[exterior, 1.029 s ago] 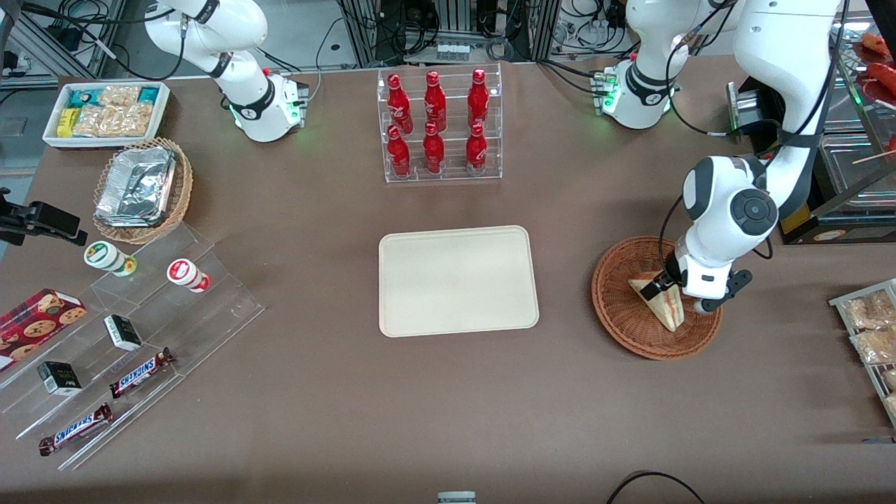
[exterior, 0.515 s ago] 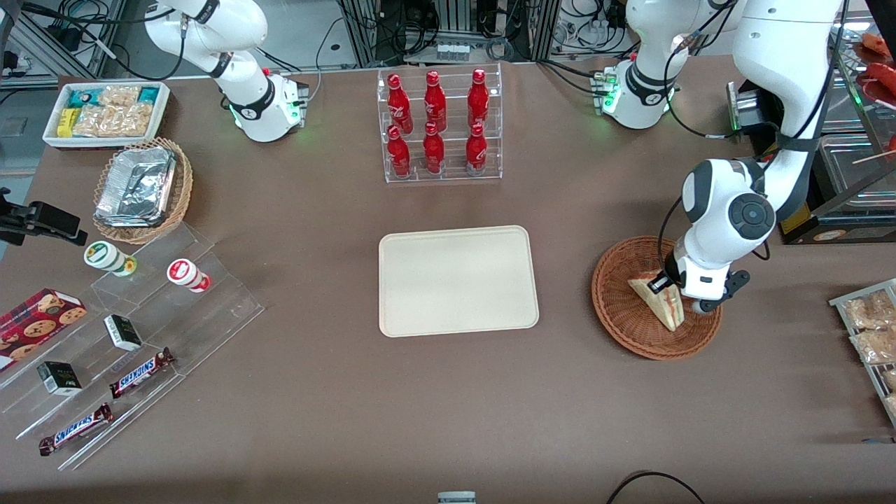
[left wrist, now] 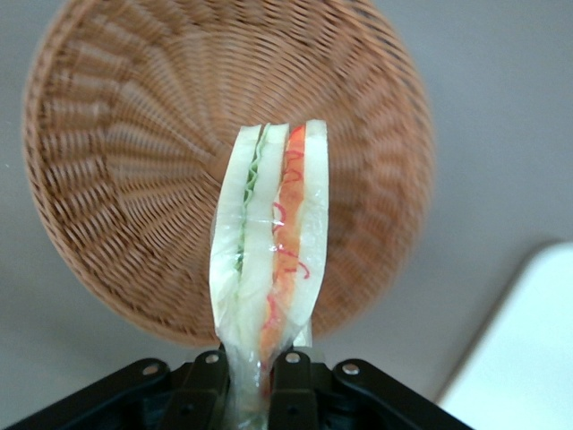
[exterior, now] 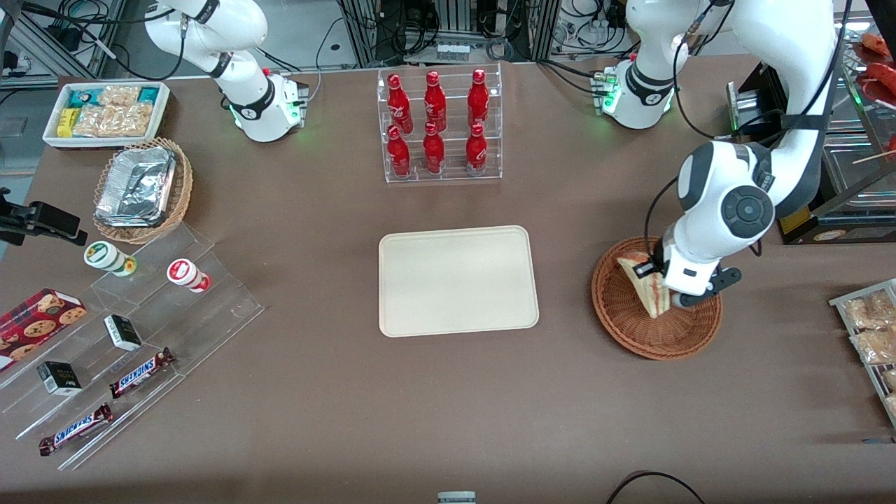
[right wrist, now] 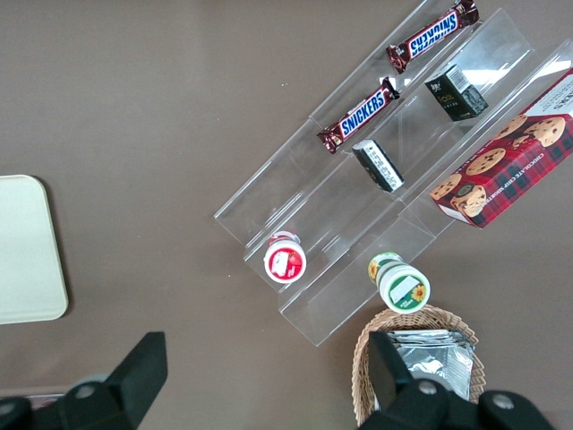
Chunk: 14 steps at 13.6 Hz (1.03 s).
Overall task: Place sandwich from basket to tray
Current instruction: 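Lift the sandwich and carry it over the cream tray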
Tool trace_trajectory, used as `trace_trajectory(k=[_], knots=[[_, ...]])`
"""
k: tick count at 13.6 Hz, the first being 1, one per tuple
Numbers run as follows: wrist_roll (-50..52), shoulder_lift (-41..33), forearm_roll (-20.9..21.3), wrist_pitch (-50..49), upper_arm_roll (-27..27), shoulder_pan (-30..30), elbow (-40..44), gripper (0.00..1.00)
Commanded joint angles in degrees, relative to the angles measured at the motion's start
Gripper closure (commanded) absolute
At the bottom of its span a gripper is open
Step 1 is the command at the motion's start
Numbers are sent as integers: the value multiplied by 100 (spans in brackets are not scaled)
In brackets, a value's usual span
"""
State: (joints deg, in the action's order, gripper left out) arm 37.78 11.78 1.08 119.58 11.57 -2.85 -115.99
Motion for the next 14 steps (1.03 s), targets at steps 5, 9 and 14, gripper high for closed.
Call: trace_trajectory(k=[5, 9, 14], knots=[[202, 552, 59, -198, 1338, -23, 858, 100], [1562, 1350, 708, -215, 1559, -786, 1656, 100], [2276, 2344, 955, -224, 1542, -1647, 2703, 100]])
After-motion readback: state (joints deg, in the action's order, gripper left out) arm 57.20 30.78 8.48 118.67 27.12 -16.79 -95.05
